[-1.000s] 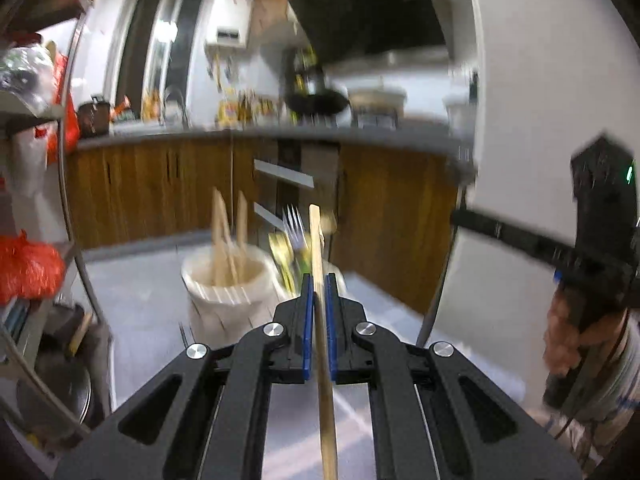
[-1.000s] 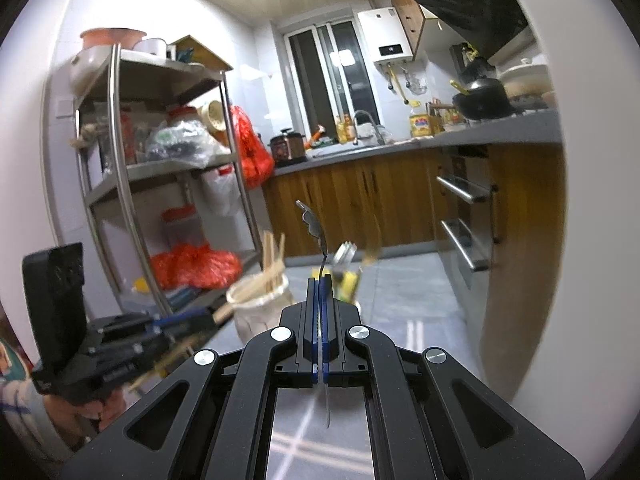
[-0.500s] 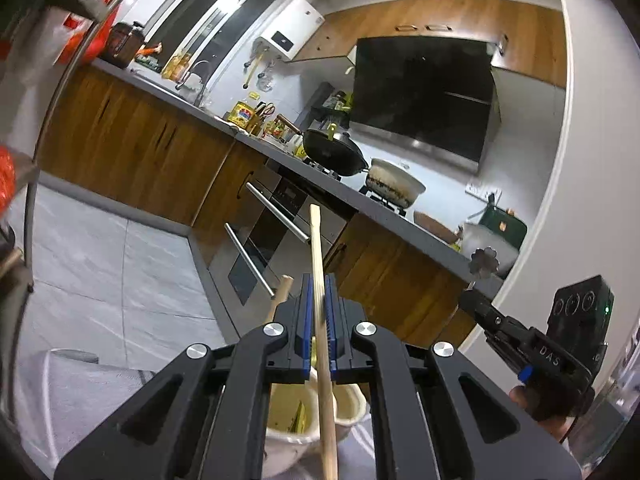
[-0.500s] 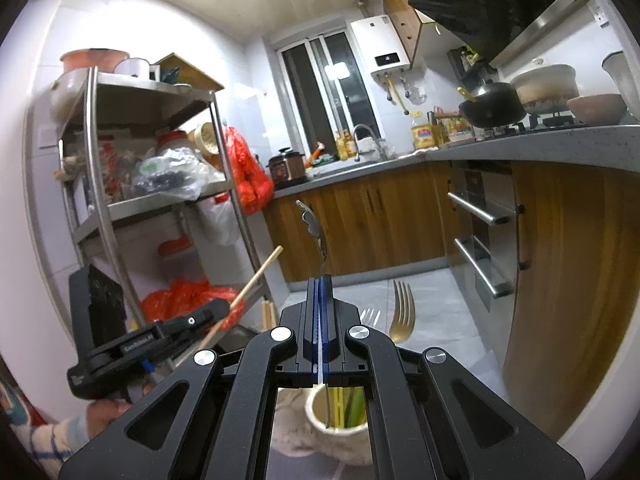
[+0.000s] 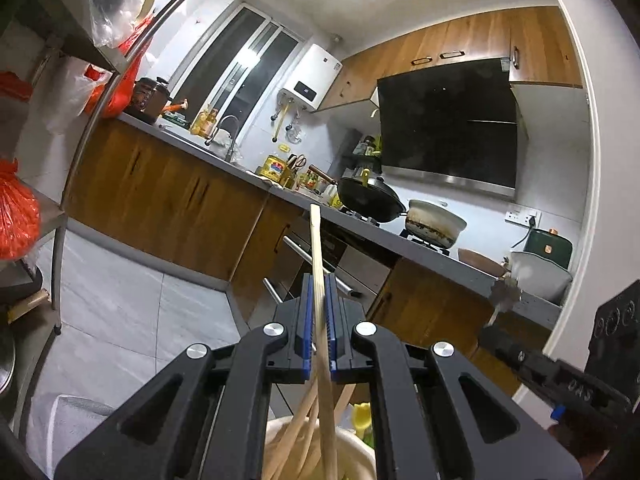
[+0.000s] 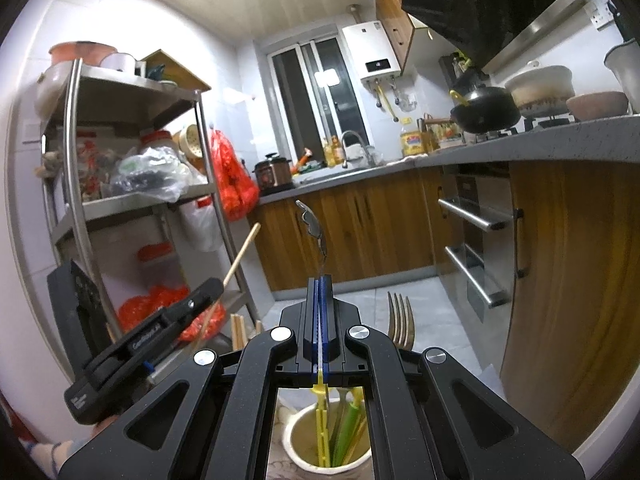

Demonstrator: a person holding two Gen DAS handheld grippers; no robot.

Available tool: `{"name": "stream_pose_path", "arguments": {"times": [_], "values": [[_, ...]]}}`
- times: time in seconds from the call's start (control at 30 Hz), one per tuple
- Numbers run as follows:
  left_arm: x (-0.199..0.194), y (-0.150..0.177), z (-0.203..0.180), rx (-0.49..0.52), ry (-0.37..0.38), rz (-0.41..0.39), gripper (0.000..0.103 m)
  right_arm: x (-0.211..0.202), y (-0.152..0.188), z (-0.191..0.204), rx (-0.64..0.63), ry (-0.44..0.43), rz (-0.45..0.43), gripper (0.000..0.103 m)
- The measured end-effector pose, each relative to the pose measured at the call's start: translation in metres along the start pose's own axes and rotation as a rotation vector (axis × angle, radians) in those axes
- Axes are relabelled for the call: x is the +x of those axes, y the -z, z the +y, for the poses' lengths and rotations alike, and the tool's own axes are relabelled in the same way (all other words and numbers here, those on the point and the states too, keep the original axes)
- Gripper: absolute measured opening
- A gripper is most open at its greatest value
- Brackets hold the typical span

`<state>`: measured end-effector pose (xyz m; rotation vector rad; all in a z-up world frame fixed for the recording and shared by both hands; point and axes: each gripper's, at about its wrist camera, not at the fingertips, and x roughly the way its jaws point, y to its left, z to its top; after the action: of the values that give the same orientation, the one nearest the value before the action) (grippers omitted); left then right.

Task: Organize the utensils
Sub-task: 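Lift chopstick over larger pot with left tool while right carries spoon over smaller pot, then lower spoon into smaller pot and open right tool while left releases chopstick into larger pot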

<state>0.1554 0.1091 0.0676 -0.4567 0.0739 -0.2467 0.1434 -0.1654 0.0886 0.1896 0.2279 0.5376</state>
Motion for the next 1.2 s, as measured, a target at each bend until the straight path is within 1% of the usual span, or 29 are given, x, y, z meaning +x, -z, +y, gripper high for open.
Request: {"name": "stream_pose_path", "arguments": {"times": [0.07, 0.23, 0.33, 0.47, 0.57, 0.63, 0.73, 0.83, 1.07, 1.13, 1.2], "values": [[0.005, 0.004, -0.002, 0.014, -0.012, 0.003, 0.005, 0.004, 0.004, -0.002, 0.007, -0.001, 0.019, 0.002], [0.001, 0.014, 0.003, 0.022, -0.033, 0.013, 0.005, 0.010, 0.016, -0.005, 0.010, -0.001, 0.068, 0.002], [-0.007, 0.017, 0.008, 0.024, -0.021, 0.040, 0.005, 0.013, 0.024, -0.006, 0.020, -0.008, 0.107, 0.002], [-0.022, 0.017, 0.007, 0.050, 0.006, 0.072, 0.005, 0.013, 0.036, -0.009, 0.033, -0.018, 0.144, 0.002], [-0.035, 0.014, 0.010, 0.035, 0.042, 0.071, 0.005, 0.012, 0.043, -0.010, 0.044, -0.017, 0.160, 0.002], [-0.037, 0.008, 0.013, 0.010, 0.050, 0.051, 0.005, 0.013, 0.046, -0.010, 0.055, -0.017, 0.167, 0.002], [-0.028, 0.005, 0.013, -0.013, 0.035, 0.040, 0.005, 0.011, 0.048, -0.009, 0.063, -0.012, 0.170, 0.002], [-0.011, 0.009, 0.009, -0.033, 0.012, 0.034, 0.005, 0.006, 0.047, -0.007, 0.053, -0.014, 0.160, 0.002], [0.001, 0.024, 0.006, -0.037, -0.105, -0.003, 0.005, 0.004, 0.048, -0.008, 0.048, -0.017, 0.160, 0.002], [0.001, 0.028, 0.009, -0.025, -0.120, 0.000, 0.005, 0.005, 0.049, -0.008, 0.045, -0.019, 0.160, 0.002], [0.001, 0.030, 0.009, -0.012, -0.120, 0.011, 0.005, 0.006, 0.050, -0.008, 0.041, -0.021, 0.162, 0.002]]}}
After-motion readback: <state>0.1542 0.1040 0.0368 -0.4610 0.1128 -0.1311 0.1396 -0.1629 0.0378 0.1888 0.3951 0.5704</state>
